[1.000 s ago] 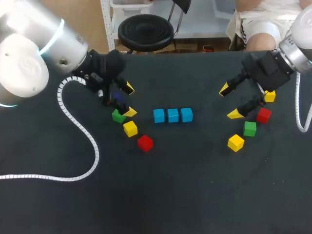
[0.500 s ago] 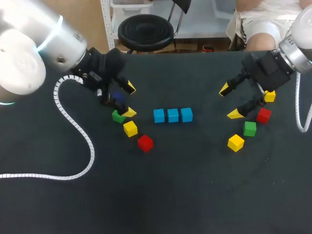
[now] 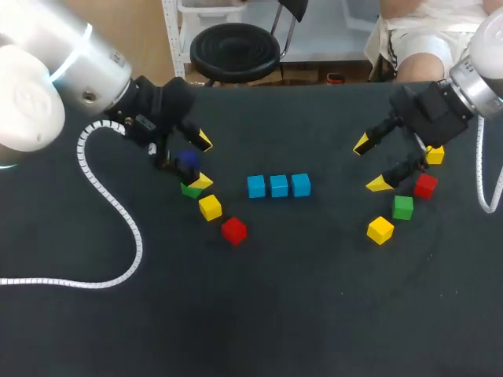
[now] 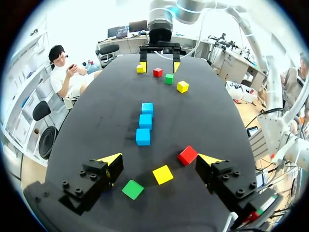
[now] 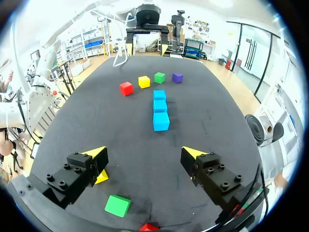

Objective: Place the blue cubes, place green cubes on the blue cubes, place the yellow cubes on the green cubes, then place the red cubes on the yellow cubes, and place purple cube on the red cubes.

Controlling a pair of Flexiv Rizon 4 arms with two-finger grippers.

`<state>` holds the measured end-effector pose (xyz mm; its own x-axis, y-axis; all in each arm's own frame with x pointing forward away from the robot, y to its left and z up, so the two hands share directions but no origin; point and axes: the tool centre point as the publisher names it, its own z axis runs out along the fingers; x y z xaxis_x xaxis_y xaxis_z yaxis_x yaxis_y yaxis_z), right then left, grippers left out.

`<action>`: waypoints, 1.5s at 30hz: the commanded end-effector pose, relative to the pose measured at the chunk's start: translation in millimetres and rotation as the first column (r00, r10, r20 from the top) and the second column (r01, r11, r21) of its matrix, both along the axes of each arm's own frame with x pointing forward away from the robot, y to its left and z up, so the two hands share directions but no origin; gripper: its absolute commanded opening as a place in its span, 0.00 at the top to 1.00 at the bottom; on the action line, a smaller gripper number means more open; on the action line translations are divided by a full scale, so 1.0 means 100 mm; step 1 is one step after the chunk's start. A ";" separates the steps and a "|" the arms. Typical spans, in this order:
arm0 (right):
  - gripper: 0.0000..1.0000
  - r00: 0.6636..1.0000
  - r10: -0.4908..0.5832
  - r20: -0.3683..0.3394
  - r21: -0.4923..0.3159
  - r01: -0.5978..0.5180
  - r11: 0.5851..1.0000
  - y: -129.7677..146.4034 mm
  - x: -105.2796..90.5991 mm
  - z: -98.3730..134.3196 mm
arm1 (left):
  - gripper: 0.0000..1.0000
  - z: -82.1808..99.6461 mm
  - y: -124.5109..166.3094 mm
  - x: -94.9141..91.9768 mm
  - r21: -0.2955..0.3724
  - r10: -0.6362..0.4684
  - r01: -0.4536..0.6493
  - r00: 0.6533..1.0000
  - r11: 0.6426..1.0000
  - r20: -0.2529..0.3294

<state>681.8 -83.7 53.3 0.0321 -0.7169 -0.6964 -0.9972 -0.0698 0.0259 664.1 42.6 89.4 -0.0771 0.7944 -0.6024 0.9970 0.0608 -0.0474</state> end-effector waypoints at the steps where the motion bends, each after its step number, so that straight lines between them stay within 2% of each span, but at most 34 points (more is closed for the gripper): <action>1: 0.00 1.000 0.000 0.002 0.002 0.000 1.000 0.00 0.00 0.00 | 0.00 -0.01 0.00 0.02 -0.003 -0.004 0.004 1.000 1.000 -0.002; 16: 0.00 1.000 0.000 0.002 0.002 0.000 1.000 0.00 0.00 0.00 | 0.00 -0.01 0.00 0.02 -0.003 -0.004 0.004 1.000 1.000 -0.002; 20: 0.00 1.000 0.000 0.002 0.002 0.000 1.000 0.00 0.00 0.00 | 0.00 0.00 -0.18 -0.04 0.014 -0.014 0.014 1.000 1.000 0.027; 23: 0.00 1.000 0.000 0.002 0.002 0.000 1.000 0.00 0.00 0.00 | 0.00 0.04 -0.26 -0.04 0.000 -0.039 0.040 0.999 0.999 0.035; 30: 0.00 1.000 0.000 0.002 0.002 0.000 1.000 0.00 0.00 0.00 | 0.00 0.09 -0.30 0.04 -0.002 -0.061 0.061 0.998 0.998 0.035; 38: 0.00 1.000 0.000 0.002 0.002 0.000 1.000 0.00 0.00 0.00 | 0.00 0.07 -0.17 0.26 -0.007 -0.017 0.017 0.998 1.000 0.055; 45: 0.00 1.000 0.000 0.002 0.002 0.000 1.000 0.00 0.00 0.00 | 0.00 0.07 -0.17 0.26 -0.007 -0.018 0.018 0.999 1.000 0.051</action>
